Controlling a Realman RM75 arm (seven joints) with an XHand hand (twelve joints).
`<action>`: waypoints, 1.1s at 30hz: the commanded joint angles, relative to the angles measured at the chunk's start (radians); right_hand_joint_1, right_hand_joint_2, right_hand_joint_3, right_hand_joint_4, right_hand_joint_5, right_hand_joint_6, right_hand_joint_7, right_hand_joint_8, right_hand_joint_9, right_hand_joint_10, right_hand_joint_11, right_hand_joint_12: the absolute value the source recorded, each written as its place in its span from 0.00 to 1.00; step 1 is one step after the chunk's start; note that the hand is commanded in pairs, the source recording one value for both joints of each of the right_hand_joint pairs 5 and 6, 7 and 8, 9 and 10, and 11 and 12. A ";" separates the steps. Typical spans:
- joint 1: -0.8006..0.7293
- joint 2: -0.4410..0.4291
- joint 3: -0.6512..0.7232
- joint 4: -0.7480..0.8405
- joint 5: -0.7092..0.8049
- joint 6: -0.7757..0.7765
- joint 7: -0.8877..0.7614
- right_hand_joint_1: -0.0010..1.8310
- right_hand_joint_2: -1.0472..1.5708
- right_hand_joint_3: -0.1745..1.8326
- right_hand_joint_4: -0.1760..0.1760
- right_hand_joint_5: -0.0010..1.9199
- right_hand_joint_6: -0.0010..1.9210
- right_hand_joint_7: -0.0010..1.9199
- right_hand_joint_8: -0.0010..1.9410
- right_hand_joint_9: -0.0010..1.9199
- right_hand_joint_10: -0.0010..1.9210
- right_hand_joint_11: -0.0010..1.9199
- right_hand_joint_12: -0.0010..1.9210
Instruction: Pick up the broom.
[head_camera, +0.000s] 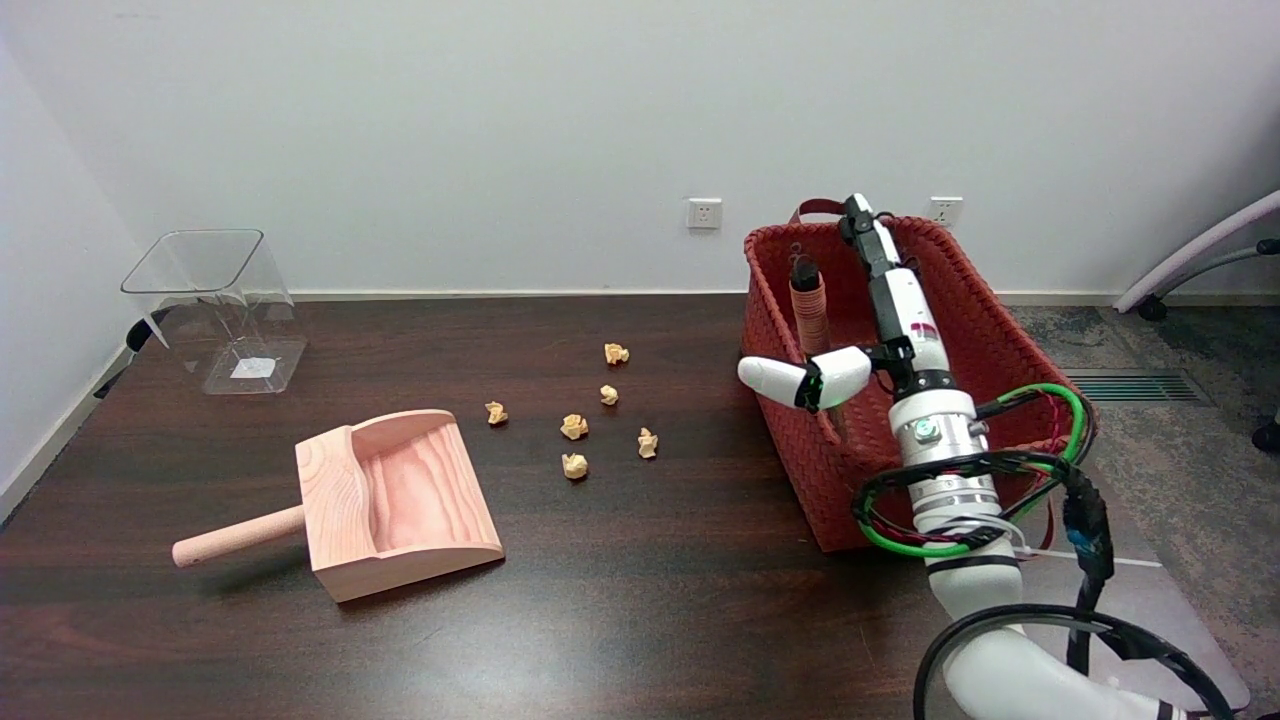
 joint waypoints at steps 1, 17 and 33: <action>-0.055 -0.015 -0.027 -0.050 0.050 0.006 -0.026 0.57 0.27 0.54 0.50 0.03 0.03 0.09 0.09 0.03 0.03 0.03 0.03; -0.015 -0.003 -0.072 -0.059 0.077 0.006 0.019 0.57 0.30 0.56 0.50 0.17 0.17 0.23 0.23 0.17 0.17 0.17 0.17; -0.009 -0.003 -0.077 -0.059 0.098 -0.001 0.103 0.59 0.36 0.49 0.50 0.31 0.30 0.55 0.54 0.31 0.30 0.31 0.30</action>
